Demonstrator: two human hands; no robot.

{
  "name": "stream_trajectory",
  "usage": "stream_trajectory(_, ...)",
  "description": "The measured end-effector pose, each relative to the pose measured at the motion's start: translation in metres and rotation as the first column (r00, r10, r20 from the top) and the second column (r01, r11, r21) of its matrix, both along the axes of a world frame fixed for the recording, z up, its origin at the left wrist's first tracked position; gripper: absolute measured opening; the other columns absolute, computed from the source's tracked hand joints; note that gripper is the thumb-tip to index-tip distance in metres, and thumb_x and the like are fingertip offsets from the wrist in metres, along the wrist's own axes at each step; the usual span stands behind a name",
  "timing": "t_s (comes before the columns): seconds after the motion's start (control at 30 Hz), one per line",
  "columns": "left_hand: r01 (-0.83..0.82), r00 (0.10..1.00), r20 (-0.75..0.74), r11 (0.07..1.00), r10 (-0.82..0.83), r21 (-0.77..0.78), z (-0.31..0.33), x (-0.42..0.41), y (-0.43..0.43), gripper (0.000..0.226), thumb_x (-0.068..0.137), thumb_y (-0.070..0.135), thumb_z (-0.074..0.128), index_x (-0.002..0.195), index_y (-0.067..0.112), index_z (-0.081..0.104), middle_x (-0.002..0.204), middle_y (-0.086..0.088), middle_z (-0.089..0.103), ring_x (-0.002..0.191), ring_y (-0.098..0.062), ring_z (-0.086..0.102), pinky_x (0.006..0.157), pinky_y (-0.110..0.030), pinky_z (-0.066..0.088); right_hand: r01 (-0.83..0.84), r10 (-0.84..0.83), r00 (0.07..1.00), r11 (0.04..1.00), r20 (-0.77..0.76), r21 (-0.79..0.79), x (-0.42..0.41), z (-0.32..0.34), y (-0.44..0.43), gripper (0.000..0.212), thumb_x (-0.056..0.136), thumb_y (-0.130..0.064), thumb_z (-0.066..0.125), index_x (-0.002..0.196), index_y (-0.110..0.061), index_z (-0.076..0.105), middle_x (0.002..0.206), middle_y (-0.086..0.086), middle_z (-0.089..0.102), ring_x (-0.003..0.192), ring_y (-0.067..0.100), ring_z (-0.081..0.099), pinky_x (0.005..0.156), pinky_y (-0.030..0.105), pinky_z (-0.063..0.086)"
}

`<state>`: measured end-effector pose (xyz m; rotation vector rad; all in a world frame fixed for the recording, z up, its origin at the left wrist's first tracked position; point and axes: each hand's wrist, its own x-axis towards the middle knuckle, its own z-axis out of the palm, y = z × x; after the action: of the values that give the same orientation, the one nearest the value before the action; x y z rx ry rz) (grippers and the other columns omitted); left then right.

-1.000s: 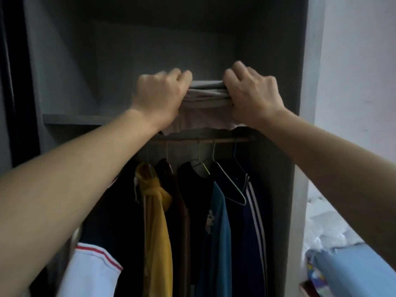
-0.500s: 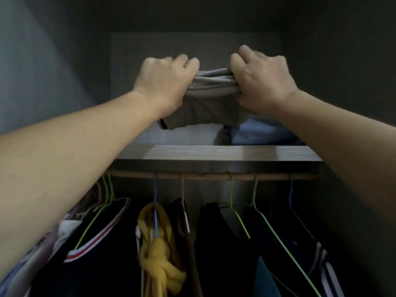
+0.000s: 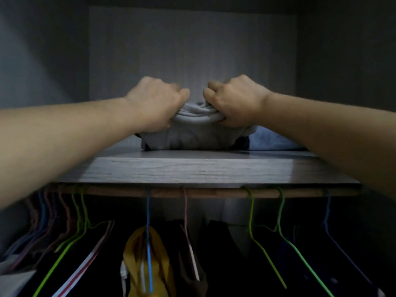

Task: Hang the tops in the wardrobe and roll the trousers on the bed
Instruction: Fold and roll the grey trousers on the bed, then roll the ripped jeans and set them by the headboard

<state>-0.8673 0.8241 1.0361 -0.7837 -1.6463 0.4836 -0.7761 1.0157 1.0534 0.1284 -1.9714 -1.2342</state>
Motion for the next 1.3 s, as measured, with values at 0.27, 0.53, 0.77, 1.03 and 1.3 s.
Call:
stream_trajectory(0.27,0.041,0.849,0.524,0.981,0.067,-0.192,0.009,-0.027,0.013,0.035,0.083,0.041,0.064,0.096,0.024,0.037,0.103,-0.006,0.045,0.085,-0.027,0.047,0.066,-0.032,0.033,0.204,-0.194,0.972,0.976,0.130,-0.072,-0.038,-0.011,0.008,0.045,0.089,-0.030,0.061,0.125,-0.012,0.041,0.119,0.012,0.049,0.097,0.034,0.062,0.060,0.039,0.040)
stream_trajectory(0.53,-0.057,0.785,0.577,0.954,0.225,-0.295,-0.009,-0.023,0.018,0.023,0.093,0.021,0.052,0.112,0.015,0.062,0.117,-0.011,0.063,0.105,-0.031,0.058,0.076,-0.030,0.043,0.432,-0.136,0.812,0.795,0.568,-0.427,-0.025,-0.029,0.006,0.058,0.091,-0.028,0.056,0.146,-0.019,0.037,0.141,0.008,0.041,0.130,0.028,0.045,0.110,0.039,0.036)
stream_trajectory(0.77,0.016,0.775,0.630,0.998,-0.052,0.062,0.008,-0.013,-0.012,0.063,0.093,0.018,0.053,0.152,0.023,0.030,0.161,-0.011,0.020,0.142,-0.032,0.031,0.111,-0.038,0.035,0.298,-0.129,0.943,0.737,0.306,-0.607,0.009,-0.019,-0.002,0.071,0.096,-0.043,0.051,0.157,-0.023,0.020,0.162,0.013,0.018,0.148,0.032,0.023,0.119,0.044,0.027)
stream_trajectory(1.03,0.278,0.935,0.094,0.872,-0.341,0.402,0.008,0.016,-0.048,0.065,0.097,0.044,0.042,0.152,0.015,0.023,0.162,-0.020,0.007,0.147,-0.037,0.015,0.113,-0.056,0.026,-0.054,-0.097,0.960,0.859,-0.264,-0.510,0.055,-0.035,-0.029,0.065,0.100,-0.049,0.037,0.156,-0.019,0.023,0.163,0.019,0.013,0.150,0.035,0.016,0.117,0.049,0.023)
stream_trajectory(1.3,0.341,0.900,0.109,0.839,-0.421,0.423,-0.009,0.051,-0.053,0.069,0.095,0.052,0.037,0.153,0.018,0.022,0.162,-0.021,0.000,0.148,-0.038,0.010,0.113,-0.060,0.022,0.004,-0.188,0.927,0.871,-0.325,-0.491,0.119,-0.051,-0.036,0.063,0.100,-0.051,0.037,0.155,-0.019,0.029,0.162,0.020,0.019,0.149,0.036,0.020,0.120,0.050,0.019)
